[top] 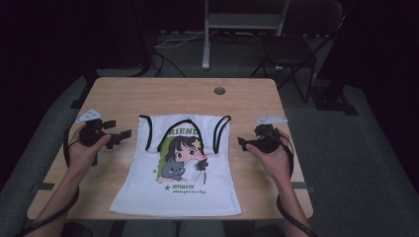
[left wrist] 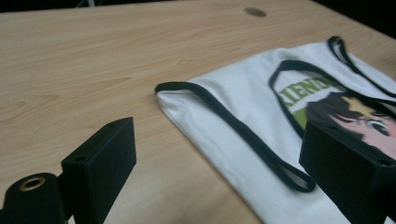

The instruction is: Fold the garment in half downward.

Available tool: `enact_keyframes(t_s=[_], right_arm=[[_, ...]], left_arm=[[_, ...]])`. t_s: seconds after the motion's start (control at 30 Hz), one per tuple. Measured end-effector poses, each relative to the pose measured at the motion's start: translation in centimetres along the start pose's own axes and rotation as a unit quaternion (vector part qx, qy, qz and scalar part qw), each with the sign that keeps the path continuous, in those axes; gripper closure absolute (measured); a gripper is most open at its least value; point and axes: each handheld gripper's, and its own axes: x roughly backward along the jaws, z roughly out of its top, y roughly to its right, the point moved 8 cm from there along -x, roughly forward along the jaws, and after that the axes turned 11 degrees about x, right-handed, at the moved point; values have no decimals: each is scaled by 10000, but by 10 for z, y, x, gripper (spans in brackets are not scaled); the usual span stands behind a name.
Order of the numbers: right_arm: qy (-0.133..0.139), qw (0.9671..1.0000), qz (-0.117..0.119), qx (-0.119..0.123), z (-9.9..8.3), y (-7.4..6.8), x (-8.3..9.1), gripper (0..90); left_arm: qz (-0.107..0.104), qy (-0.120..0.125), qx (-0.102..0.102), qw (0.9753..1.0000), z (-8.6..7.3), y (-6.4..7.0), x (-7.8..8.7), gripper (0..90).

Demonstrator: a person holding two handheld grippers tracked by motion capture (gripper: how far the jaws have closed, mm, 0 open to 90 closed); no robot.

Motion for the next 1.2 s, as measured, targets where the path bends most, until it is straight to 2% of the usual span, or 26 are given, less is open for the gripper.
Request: enact_keyframes(t_s=[0.13,0.2,0.27,0.33,0.43,0.47,0.53,0.6,0.63,0.67,0.77,0.87,1.03,1.1,1.17,1.2], right_arm=[[-169,9998,120,-70,14,14,-16,140],[-260,9995,130,-82,23,22,-26,156],[-331,9993,163,-72,32,29,-36,223],[-384,9990,204,-98,42,33,-48,237],[-471,9982,318,-169,57,36,-74,325],[-471,9982,318,-169,57,36,-74,325],[-571,9977,358,-88,61,35,-86,369],[-646,9970,411,-57,62,31,-97,401],[-781,9960,420,59,61,28,-105,420],[-781,9960,420,59,61,28,-105,420],[-938,9944,418,258,57,24,-111,449],[-980,9935,412,404,52,22,-114,476],[-893,9936,417,550,49,19,-113,514],[-850,9935,449,614,49,17,-113,574],[-802,9934,509,642,50,14,-112,647],[-807,9936,546,575,49,13,-112,675]], left_arm=[[79,-193,295,9993,19,-17,-22,104],[144,-353,289,9989,26,-22,-33,104],[197,-530,293,9980,32,-26,-45,104],[209,-637,339,9972,35,-27,-56,104],[264,-876,264,9955,36,-27,-71,107],[280,-931,273,9949,35,-28,-75,107],[330,-999,320,9939,33,-32,-82,108],[248,-1023,350,9938,30,-33,-85,173],[237,-1043,313,9938,28,-33,-86,222],[235,-1074,279,9935,26,-33,-87,222],[161,-1167,210,9928,22,-34,-89,223],[59,-1134,229,9933,21,-33,-90,247],[-76,-1240,-49,9922,19,-28,-90,253],[-97,-1243,-210,9920,18,-25,-90,353],[-111,-1225,-259,9921,19,-24,-92,387],[-129,-1211,-273,9922,20,-24,-93,456]])
